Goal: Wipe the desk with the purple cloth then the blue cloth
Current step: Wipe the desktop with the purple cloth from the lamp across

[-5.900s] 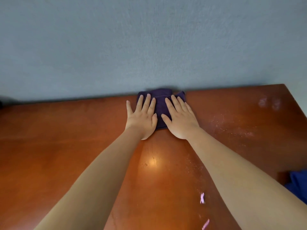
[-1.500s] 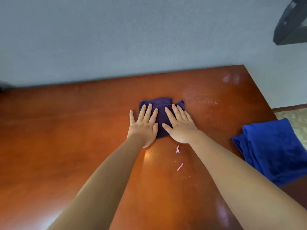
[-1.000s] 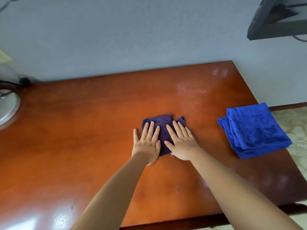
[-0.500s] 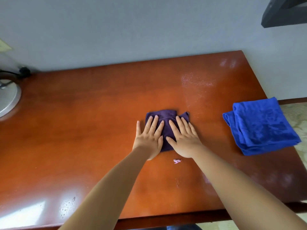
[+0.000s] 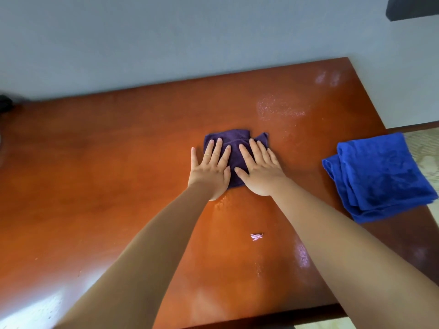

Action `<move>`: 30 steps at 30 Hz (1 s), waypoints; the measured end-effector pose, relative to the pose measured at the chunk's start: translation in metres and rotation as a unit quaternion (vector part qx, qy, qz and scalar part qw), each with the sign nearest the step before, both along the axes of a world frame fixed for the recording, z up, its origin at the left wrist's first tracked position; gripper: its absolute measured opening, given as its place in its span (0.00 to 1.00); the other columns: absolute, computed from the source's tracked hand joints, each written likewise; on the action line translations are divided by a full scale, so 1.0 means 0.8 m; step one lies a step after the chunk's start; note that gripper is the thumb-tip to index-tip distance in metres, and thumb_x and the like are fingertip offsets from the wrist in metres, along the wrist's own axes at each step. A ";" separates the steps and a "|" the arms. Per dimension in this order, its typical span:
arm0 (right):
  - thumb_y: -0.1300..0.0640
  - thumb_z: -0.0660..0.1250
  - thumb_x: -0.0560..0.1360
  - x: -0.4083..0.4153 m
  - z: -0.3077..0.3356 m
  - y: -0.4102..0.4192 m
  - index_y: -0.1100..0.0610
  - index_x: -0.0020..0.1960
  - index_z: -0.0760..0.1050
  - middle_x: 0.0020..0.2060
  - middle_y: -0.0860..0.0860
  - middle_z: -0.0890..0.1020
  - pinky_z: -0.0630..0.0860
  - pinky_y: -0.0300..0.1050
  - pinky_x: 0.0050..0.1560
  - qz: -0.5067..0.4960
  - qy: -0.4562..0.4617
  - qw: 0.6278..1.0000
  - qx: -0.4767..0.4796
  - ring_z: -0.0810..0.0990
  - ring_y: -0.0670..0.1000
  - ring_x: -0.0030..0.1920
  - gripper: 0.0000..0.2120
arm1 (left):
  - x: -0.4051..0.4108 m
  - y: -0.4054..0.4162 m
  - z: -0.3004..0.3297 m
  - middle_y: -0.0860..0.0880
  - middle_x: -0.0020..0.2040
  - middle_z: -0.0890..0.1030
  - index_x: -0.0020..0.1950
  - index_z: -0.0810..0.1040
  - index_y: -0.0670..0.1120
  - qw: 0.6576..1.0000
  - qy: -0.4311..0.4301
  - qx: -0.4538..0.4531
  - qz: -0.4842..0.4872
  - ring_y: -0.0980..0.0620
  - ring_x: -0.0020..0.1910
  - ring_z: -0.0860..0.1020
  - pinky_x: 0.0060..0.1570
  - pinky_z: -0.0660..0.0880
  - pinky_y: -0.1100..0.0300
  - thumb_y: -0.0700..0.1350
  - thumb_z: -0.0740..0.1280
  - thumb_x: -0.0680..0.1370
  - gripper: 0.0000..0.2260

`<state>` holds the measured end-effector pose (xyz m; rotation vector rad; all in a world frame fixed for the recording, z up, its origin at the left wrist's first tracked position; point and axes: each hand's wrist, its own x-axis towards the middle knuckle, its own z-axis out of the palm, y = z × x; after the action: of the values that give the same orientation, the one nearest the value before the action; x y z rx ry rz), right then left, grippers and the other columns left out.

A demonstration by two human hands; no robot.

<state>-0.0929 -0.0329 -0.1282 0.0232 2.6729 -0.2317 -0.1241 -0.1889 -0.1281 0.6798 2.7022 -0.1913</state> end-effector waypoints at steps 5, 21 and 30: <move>0.39 0.42 0.81 0.034 0.005 -0.005 0.48 0.77 0.31 0.76 0.51 0.33 0.34 0.50 0.75 0.001 -0.008 1.000 -0.005 0.32 0.50 0.76 0.31 | 0.034 -0.006 0.001 0.47 0.78 0.33 0.77 0.33 0.50 1.000 -0.005 -0.007 0.000 0.49 0.76 0.34 0.72 0.38 0.36 0.53 0.39 0.83 0.25; 0.39 0.43 0.81 0.182 0.000 -0.010 0.48 0.77 0.32 0.76 0.51 0.33 0.34 0.49 0.74 0.048 -0.005 0.999 0.002 0.33 0.51 0.76 0.31 | 0.197 -0.020 0.002 0.47 0.76 0.31 0.76 0.31 0.50 0.998 -0.040 -0.001 0.037 0.49 0.75 0.31 0.71 0.37 0.36 0.53 0.40 0.83 0.25; 0.45 0.46 0.83 0.172 0.021 -0.030 0.50 0.77 0.32 0.76 0.53 0.33 0.36 0.48 0.74 0.081 -0.032 0.996 0.016 0.34 0.52 0.76 0.30 | 0.209 -0.041 0.015 0.51 0.77 0.32 0.76 0.33 0.55 0.998 -0.033 -0.010 0.060 0.51 0.76 0.33 0.70 0.33 0.36 0.59 0.38 0.82 0.25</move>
<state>0.0443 -0.0567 -0.1115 -0.1715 2.5982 -0.1339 0.0429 -0.2216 -0.1163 0.5073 2.6639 -0.1641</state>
